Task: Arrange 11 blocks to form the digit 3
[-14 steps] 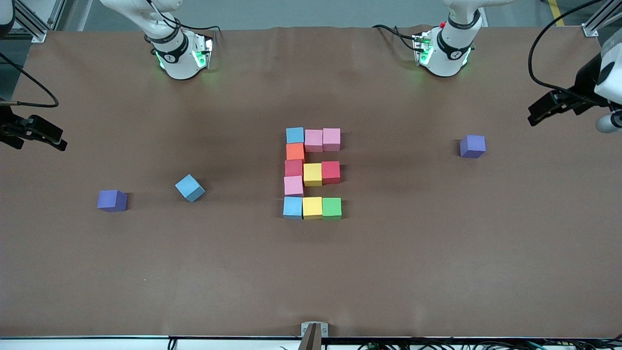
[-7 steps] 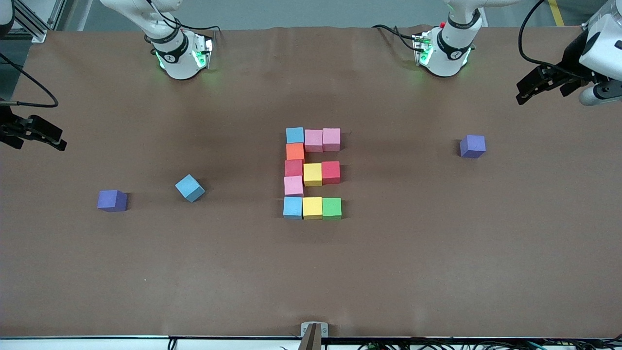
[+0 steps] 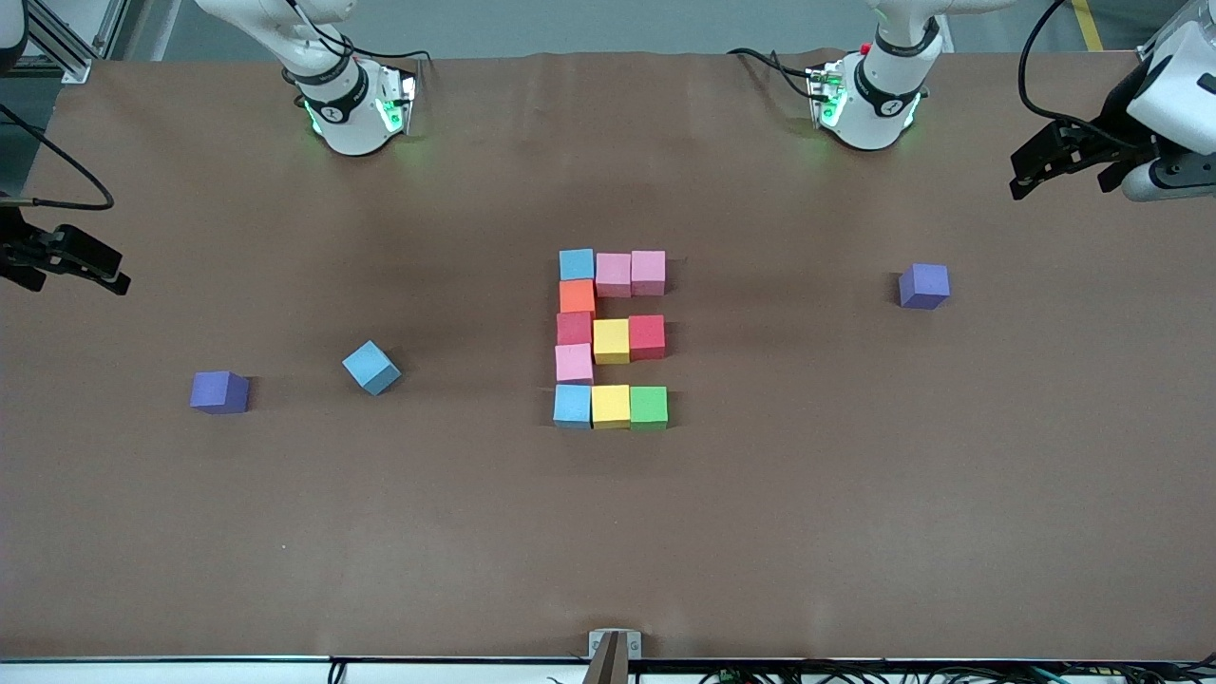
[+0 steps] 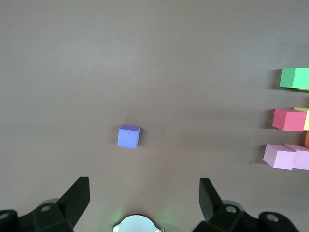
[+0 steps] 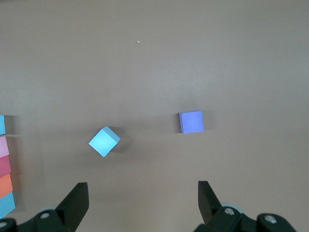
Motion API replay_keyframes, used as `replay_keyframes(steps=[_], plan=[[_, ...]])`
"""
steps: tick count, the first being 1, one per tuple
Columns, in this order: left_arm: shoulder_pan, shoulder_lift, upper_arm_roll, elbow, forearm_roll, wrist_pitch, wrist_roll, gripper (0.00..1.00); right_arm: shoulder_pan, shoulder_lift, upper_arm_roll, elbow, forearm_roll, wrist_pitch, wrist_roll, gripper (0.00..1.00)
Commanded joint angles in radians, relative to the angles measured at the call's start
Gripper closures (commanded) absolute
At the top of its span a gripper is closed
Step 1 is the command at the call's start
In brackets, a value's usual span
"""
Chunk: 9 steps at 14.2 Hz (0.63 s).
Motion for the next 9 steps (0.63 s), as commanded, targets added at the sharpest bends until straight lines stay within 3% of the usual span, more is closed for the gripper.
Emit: replay_keyframes(steps=[1,9], plan=[[0.003,-0.016,0.007,-0.013,-0.018,0.012,0.029,0.00,-0.005,-0.024,0.003,-0.023,0.003,0.000,-0.007,0.00],[0.004,-0.016,0.009,-0.007,-0.015,-0.004,0.057,0.00,-0.005,-0.024,0.003,-0.023,0.003,0.004,-0.007,0.00]])
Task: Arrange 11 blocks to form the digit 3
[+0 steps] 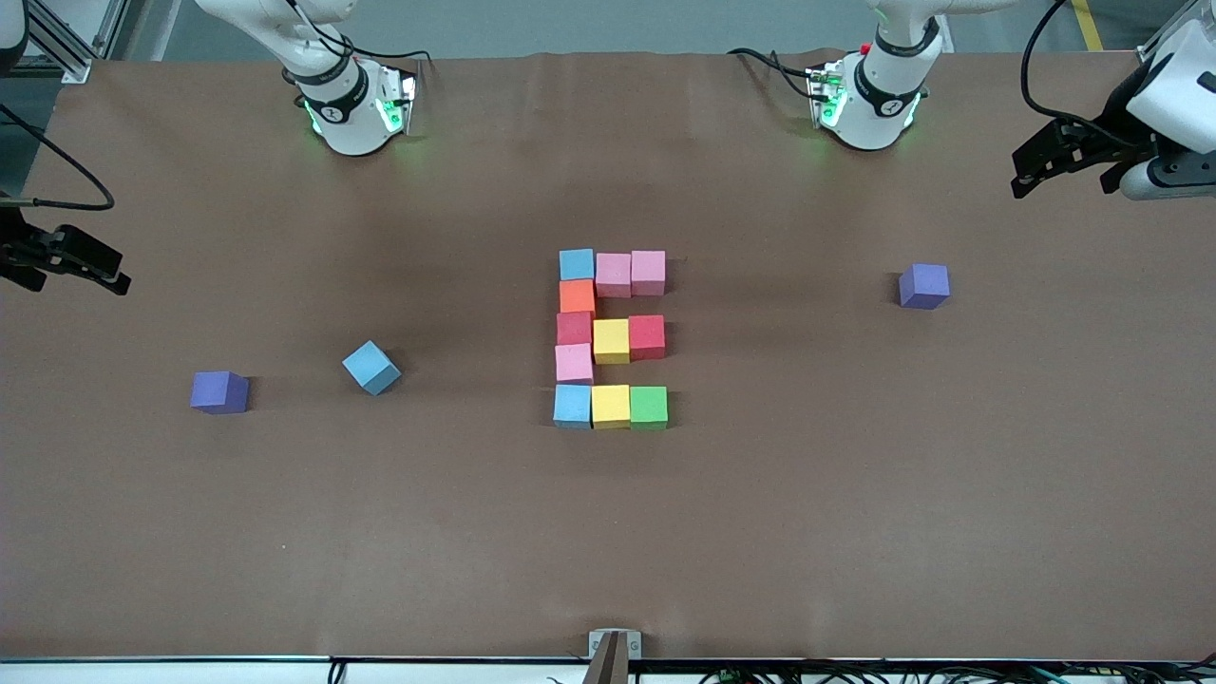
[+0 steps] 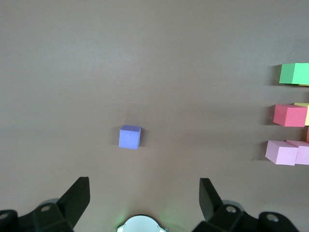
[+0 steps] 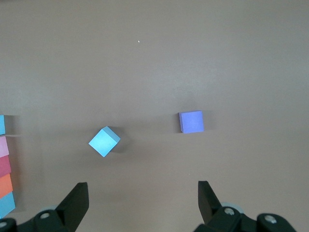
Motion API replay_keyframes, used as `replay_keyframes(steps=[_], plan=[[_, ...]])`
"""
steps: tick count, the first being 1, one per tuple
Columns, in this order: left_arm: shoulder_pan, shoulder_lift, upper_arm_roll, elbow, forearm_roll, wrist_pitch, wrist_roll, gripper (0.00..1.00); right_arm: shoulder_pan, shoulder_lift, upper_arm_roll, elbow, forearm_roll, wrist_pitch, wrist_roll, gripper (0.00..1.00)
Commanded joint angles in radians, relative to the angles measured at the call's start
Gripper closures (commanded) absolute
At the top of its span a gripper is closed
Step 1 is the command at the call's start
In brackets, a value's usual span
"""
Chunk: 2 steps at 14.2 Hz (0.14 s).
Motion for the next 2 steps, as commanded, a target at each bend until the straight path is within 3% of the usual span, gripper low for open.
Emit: replay_keyframes(steps=[1,2], plan=[[0.004,-0.016,0.006,-0.007,-0.016,-0.003,0.025,0.00,-0.005,-0.024,0.003,-0.022,0.003,0.004,-0.007,0.00],[0.007,-0.014,0.006,-0.005,-0.016,-0.001,0.023,0.00,-0.005,-0.024,0.003,-0.022,0.003,0.004,-0.007,0.00]])
